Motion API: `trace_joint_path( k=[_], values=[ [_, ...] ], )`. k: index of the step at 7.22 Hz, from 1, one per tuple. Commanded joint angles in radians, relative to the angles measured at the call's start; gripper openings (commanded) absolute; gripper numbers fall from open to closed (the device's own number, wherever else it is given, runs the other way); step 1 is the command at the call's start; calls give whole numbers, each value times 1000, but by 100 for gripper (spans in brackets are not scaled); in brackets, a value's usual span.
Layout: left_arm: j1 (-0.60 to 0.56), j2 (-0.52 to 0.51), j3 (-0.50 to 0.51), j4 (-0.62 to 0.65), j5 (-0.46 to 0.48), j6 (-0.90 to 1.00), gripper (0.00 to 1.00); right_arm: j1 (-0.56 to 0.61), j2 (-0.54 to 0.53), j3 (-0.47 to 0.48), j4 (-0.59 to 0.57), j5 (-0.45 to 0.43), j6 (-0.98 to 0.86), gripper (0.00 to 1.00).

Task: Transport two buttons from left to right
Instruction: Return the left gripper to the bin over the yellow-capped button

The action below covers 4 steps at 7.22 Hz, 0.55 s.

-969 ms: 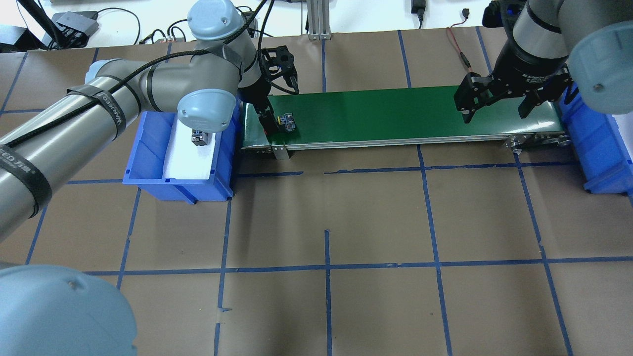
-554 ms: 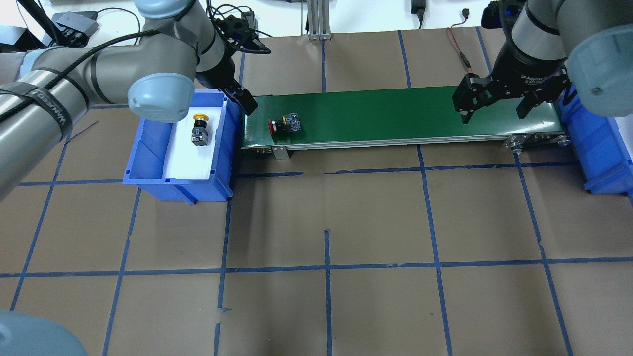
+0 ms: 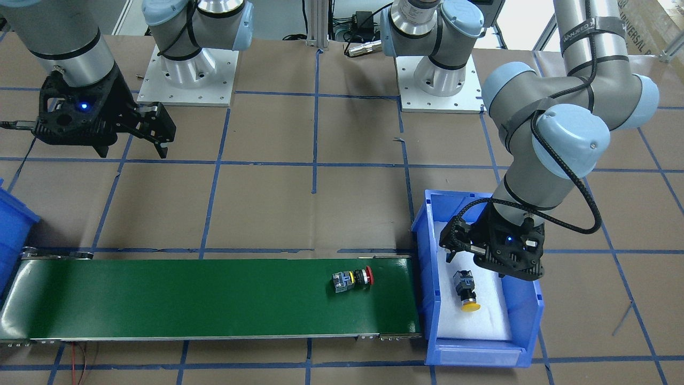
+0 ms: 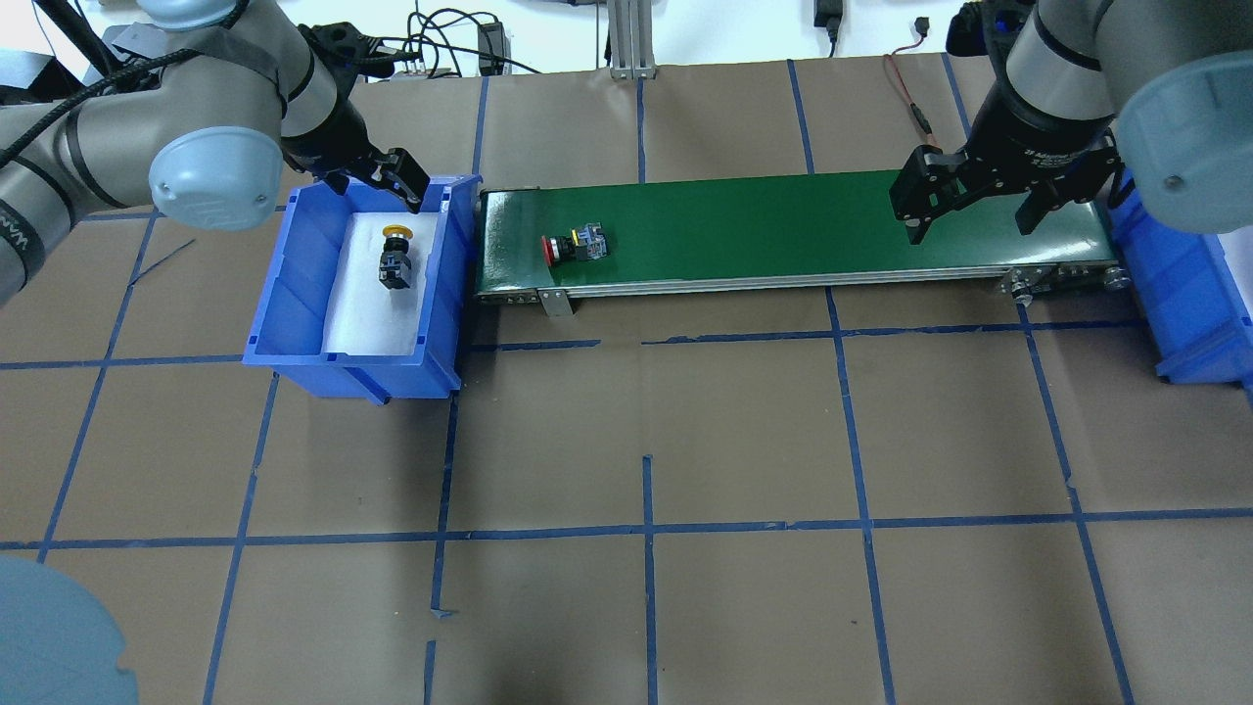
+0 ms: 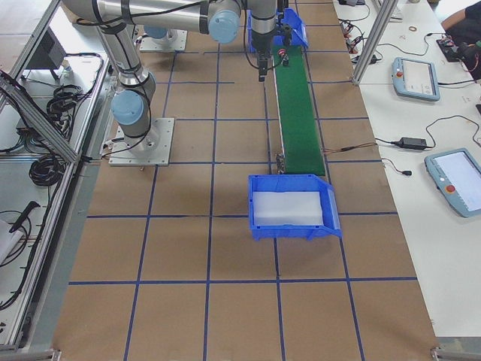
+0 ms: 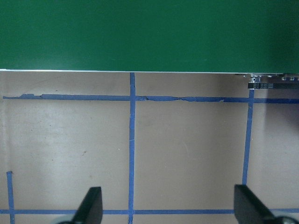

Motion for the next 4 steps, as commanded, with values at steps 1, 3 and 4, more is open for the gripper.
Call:
trace_joint_path(
  k=[1,3,4],
  values=[
    [17,-41,-38,-17,7,-152,100,3,-2,-3,-6,-1,-1,100],
    [31,-81,-13,-18,6,-188,100,1,-2,-3,-8,-1,-9,100],
    [46,-82,-4,-19,4,-185,100,1,-1,-1,-17,2,-30,100]
  ],
)
